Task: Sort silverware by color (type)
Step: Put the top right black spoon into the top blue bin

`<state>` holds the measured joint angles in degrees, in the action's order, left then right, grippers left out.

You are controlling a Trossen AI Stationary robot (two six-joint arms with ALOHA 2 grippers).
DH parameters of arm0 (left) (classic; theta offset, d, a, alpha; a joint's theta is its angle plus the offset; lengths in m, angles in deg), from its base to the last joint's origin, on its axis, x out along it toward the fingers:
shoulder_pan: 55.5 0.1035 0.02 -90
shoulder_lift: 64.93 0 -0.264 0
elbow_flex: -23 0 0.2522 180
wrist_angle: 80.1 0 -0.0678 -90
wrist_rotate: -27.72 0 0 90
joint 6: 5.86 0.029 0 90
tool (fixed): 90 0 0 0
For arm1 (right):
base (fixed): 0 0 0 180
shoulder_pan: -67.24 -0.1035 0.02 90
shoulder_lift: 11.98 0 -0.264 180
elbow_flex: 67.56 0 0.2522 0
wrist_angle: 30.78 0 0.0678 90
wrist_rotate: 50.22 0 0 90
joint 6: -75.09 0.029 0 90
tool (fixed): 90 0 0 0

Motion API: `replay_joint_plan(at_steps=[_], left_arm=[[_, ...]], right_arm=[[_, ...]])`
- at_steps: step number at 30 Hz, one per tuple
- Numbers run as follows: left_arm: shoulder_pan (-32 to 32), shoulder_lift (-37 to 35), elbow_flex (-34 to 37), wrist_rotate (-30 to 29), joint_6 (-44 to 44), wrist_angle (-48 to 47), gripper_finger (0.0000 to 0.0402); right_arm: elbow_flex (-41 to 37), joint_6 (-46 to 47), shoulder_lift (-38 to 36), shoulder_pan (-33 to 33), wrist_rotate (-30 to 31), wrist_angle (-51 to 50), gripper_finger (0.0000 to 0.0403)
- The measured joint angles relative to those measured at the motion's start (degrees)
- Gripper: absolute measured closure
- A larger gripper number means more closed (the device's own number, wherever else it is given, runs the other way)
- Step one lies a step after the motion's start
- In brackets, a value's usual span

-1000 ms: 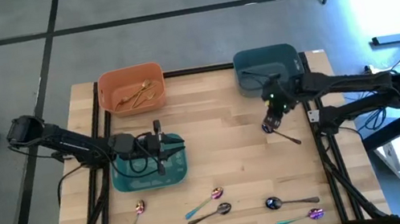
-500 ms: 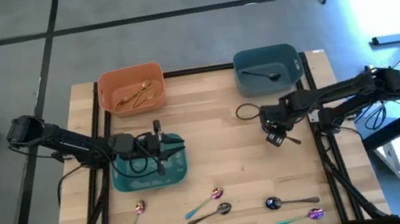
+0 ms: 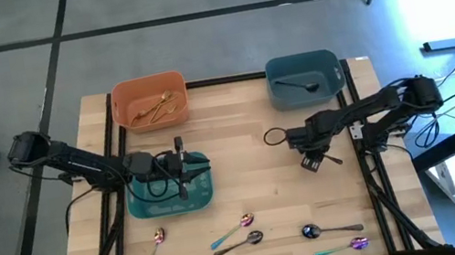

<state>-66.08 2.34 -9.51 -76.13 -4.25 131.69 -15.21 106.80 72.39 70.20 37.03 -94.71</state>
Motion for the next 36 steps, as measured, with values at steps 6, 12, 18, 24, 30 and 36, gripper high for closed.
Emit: replay_joint_plan(at_steps=[6, 12, 18, 24, 30, 36], left_arm=[[0.0, 0.0, 0.0, 0.0, 0.0, -0.04, 0.0316], [0.0, 0.0, 0.0, -0.02, 0.0, -0.03, 0.0316], [0.0, 0.0, 0.0, -0.02, -0.01, -0.03, 0.0316], [0.0, 0.0, 0.0, -0.02, -0.02, -0.03, 0.0316], [0.0, 0.0, 0.02, -0.02, -0.02, -0.03, 0.0316], [0.0, 0.0, 0.02, -0.02, -0.05, 0.03, 0.0316]], right_arm=[[0.02, -2.04, 0.31, 0.0, -0.43, 0.75, 0.0355], [-0.06, -3.51, 0.36, 0.0, -0.12, 0.87, 0.0396], [0.7, -6.46, -0.65, 0.0, 0.58, -0.25, 0.04], [4.89, -9.31, -5.8, 0.09, 3.45, -4.2, 0.0401], [10.49, -12.65, -11.11, 0.19, 11.19, -7.85, 0.0401], [15.73, -20.72, -14.91, 5.72, 21.59, -7.93, 0.0401]])
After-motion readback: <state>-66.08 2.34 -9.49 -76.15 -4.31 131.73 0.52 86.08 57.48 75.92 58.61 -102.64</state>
